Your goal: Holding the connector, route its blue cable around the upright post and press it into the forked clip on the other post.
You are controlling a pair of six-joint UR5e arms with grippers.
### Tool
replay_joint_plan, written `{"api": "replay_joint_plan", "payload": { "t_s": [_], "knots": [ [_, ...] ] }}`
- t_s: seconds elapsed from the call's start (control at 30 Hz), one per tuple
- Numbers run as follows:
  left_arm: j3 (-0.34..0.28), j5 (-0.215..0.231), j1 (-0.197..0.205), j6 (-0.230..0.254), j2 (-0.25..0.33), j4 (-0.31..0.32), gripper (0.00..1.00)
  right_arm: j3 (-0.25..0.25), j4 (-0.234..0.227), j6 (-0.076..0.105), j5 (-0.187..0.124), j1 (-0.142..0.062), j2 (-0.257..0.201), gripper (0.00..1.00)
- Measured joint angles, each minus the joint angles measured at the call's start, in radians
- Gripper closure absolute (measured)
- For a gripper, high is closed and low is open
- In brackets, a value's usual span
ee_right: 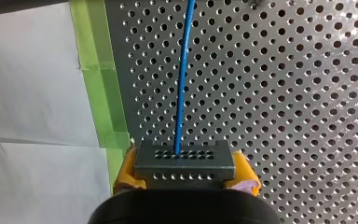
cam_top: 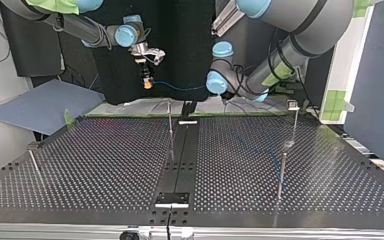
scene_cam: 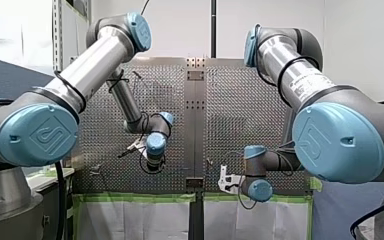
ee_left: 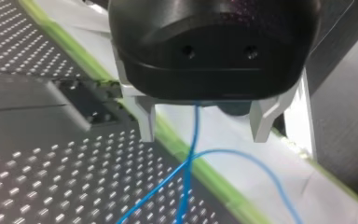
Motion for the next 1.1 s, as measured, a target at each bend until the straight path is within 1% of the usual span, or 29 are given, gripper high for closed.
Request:
{"api": "replay_joint_plan", "payload": {
  "t_s": [0.13,0.3,0.47,0.73,1.1],
  "knots": [
    [0.004,0.016,-0.008,-0.023,-0.031,0.011,0.0,-0.001,0.001,-0.001,0.0,0.0,0.0,1.0],
    [0.024,0.061,-0.012,-0.07,-0.057,0.012,0.0,-0.001,0.003,-0.003,0.0,0.001,0.0,1.0],
    [0.037,0.104,-0.012,-0.113,-0.06,0.028,0.0,-0.002,0.005,-0.003,0.0,0.001,0.0,1.0],
    [0.038,0.176,-0.011,-0.185,-0.061,0.085,0.0,-0.007,0.007,-0.003,0.0,0.001,0.0,1.0],
    [0.039,0.283,-0.009,-0.292,-0.061,0.108,0.0,-0.012,0.008,-0.003,-0.003,-0.006,0.0,1.0]
  ]
}}
